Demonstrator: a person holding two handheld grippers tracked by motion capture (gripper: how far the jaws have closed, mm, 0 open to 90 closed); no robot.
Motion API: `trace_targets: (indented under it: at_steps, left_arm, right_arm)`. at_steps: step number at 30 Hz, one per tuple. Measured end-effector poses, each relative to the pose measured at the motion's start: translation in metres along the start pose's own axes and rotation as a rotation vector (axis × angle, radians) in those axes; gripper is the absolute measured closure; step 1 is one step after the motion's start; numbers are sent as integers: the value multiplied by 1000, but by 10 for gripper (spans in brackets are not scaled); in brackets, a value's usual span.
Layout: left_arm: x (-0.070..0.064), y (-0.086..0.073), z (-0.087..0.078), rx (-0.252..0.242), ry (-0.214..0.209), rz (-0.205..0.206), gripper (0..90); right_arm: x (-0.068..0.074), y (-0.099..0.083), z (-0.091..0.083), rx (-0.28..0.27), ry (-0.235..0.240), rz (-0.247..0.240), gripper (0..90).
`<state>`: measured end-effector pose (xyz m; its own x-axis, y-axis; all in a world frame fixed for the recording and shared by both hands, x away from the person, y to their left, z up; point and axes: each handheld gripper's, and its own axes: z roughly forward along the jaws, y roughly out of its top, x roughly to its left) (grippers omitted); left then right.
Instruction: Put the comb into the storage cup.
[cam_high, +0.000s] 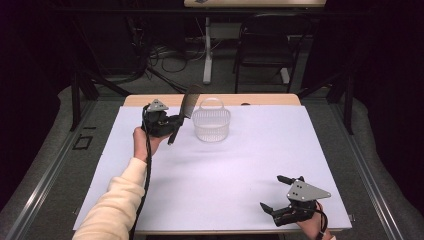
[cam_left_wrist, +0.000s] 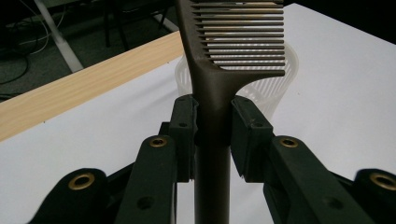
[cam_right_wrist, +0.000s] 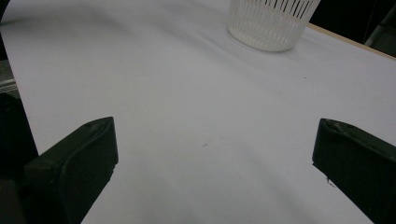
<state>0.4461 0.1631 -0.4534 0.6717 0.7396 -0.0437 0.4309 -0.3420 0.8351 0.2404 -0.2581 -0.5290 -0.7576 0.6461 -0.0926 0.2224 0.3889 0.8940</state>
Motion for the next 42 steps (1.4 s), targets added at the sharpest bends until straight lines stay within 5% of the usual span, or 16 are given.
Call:
trace_targets:
  at_steps: [42]
  left_arm:
    - [-3, 28, 15, -18, -3, 37, 721]
  right_arm:
    - [-1, 0, 0, 0, 2, -4, 0]
